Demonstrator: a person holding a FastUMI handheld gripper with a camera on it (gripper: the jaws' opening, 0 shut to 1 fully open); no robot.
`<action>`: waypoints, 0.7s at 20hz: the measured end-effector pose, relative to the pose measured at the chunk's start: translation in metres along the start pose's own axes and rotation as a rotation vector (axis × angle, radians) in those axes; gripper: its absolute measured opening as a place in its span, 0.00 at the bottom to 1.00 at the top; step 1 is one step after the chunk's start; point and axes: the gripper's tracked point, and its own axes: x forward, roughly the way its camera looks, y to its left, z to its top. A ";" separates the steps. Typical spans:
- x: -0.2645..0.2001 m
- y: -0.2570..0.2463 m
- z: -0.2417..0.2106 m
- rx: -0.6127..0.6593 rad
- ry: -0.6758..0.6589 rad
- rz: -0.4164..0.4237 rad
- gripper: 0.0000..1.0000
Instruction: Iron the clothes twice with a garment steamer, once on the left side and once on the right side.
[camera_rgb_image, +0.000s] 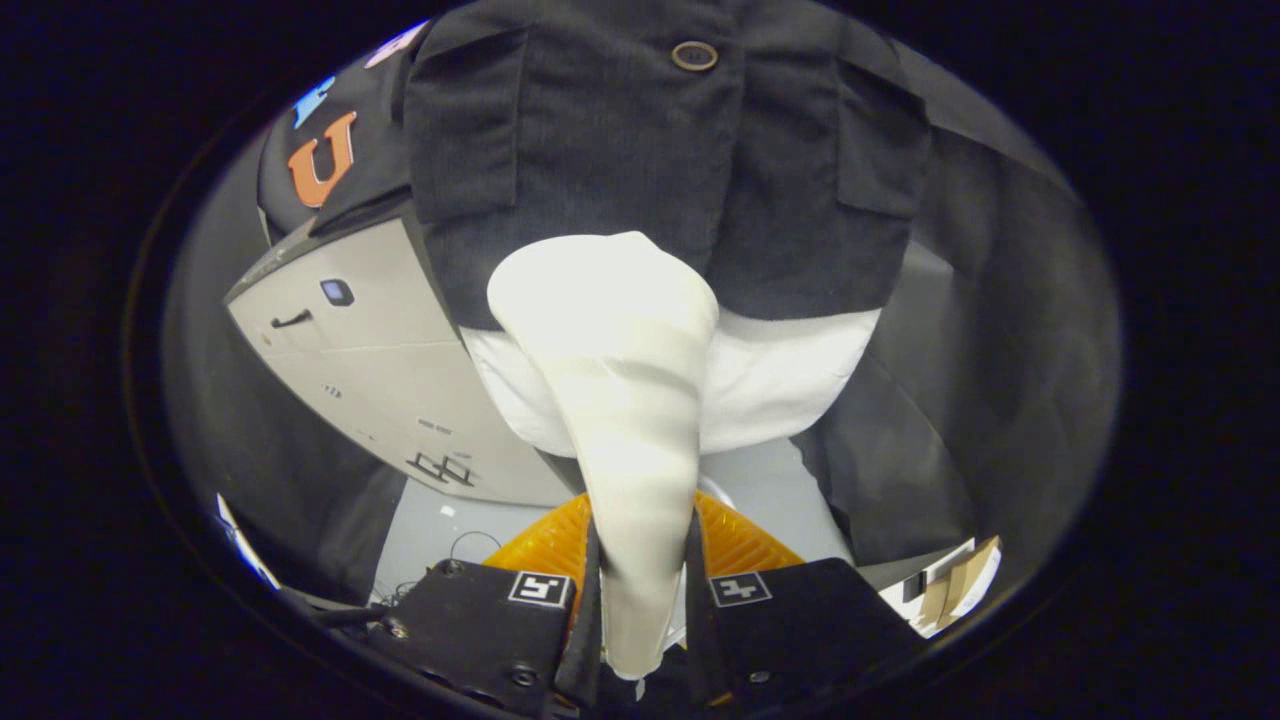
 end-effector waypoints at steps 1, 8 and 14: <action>-0.011 -0.002 0.009 0.011 -0.031 0.009 0.37; -0.097 -0.047 0.089 0.083 -0.291 0.006 0.37; -0.140 -0.077 0.157 0.163 -0.454 0.006 0.37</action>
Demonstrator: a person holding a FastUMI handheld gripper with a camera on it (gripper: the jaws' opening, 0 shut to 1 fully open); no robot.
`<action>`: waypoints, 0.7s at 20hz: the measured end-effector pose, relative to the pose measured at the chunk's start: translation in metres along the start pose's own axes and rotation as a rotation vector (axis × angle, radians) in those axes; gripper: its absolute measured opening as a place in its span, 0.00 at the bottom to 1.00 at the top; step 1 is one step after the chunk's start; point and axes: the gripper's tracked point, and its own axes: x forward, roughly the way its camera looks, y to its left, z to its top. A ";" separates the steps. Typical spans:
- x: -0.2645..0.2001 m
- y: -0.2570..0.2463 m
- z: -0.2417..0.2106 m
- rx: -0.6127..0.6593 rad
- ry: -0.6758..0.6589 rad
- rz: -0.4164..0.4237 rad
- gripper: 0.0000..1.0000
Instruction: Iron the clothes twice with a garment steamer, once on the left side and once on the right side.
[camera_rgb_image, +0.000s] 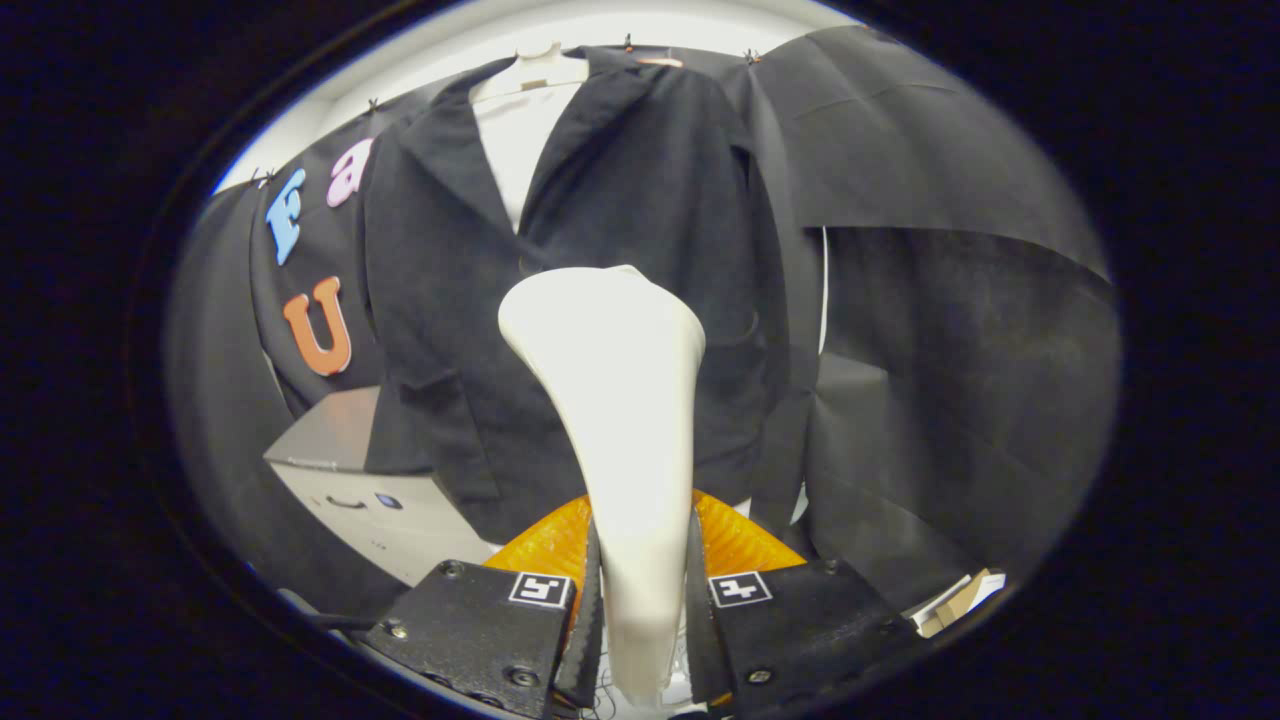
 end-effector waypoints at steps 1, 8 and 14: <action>-0.001 -0.003 0.014 0.005 -0.016 0.005 0.37; 0.003 -0.014 0.118 0.020 -0.163 0.033 0.37; 0.014 -0.013 0.198 0.009 -0.313 0.038 0.37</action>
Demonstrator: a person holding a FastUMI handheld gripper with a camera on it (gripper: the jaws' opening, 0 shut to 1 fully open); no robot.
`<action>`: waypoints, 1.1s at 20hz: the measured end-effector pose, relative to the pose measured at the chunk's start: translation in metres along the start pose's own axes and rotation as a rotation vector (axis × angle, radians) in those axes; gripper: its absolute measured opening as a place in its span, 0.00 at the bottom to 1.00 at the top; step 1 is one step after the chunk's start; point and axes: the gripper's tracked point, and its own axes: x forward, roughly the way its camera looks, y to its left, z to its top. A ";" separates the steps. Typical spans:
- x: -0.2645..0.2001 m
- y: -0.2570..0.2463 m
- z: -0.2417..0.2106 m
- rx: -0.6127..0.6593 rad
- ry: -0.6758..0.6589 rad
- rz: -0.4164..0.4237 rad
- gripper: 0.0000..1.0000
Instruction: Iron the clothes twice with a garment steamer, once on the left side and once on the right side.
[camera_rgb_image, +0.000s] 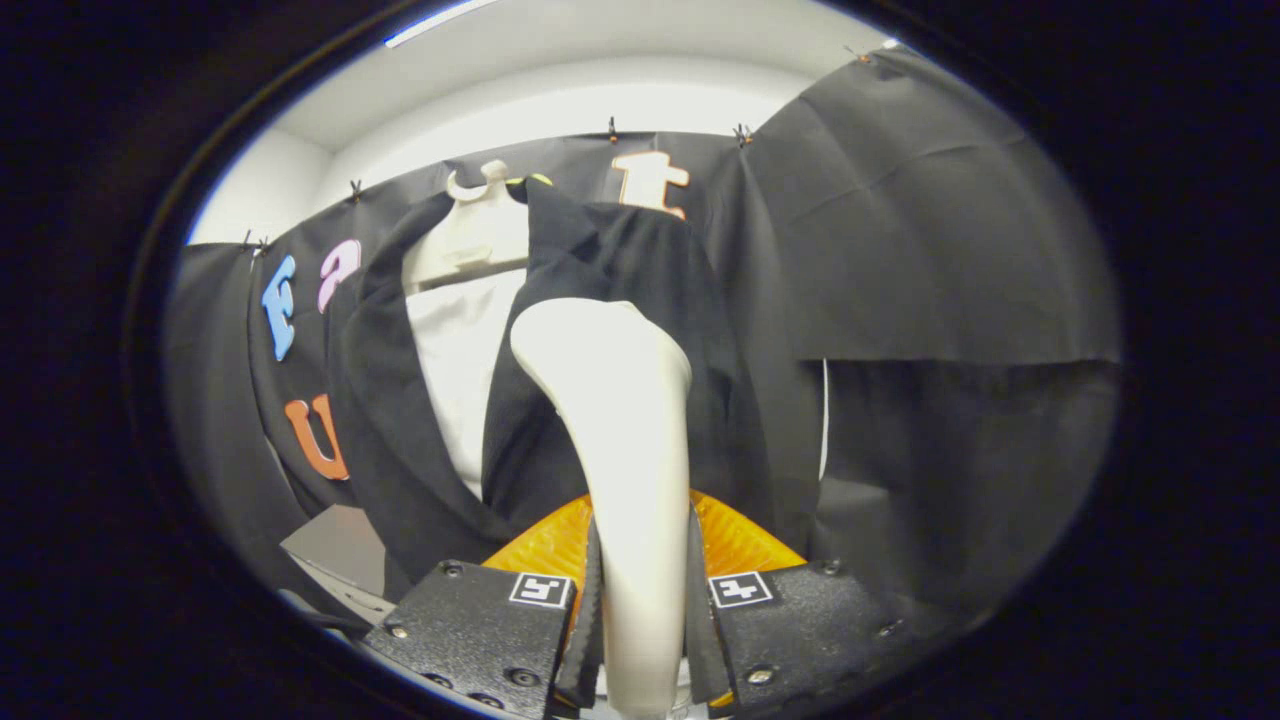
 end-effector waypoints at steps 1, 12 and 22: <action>0.005 0.000 0.015 -0.005 -0.027 -0.003 0.37; 0.041 0.000 0.055 -0.085 -0.136 -0.052 0.37; 0.006 0.006 -0.015 -0.130 -0.016 -0.018 0.37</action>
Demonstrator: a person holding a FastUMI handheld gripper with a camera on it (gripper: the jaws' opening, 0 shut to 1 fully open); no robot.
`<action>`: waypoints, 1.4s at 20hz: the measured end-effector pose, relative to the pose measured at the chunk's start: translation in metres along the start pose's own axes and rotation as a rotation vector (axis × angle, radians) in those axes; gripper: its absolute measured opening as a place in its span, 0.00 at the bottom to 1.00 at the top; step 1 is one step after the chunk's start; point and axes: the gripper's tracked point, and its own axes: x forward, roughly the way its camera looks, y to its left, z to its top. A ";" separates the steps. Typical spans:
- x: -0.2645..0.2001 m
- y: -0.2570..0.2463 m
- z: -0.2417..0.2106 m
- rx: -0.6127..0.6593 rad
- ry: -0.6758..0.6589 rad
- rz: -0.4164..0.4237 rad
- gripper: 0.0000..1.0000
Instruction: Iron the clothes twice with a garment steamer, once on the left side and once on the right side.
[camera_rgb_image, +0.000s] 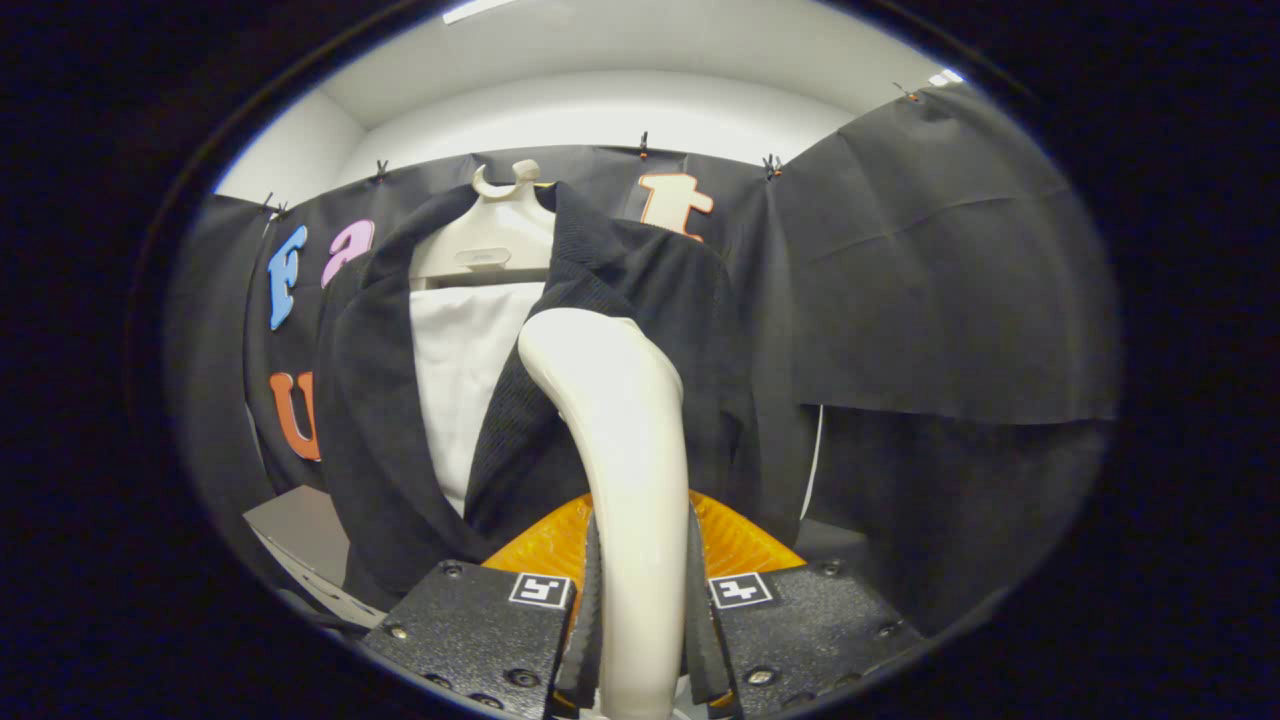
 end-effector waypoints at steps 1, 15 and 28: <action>-0.002 0.001 -0.008 0.002 0.014 -0.002 0.37; -0.024 -0.023 -0.135 0.014 0.225 -0.123 0.37; -0.040 -0.028 -0.237 -0.034 0.383 -0.141 0.37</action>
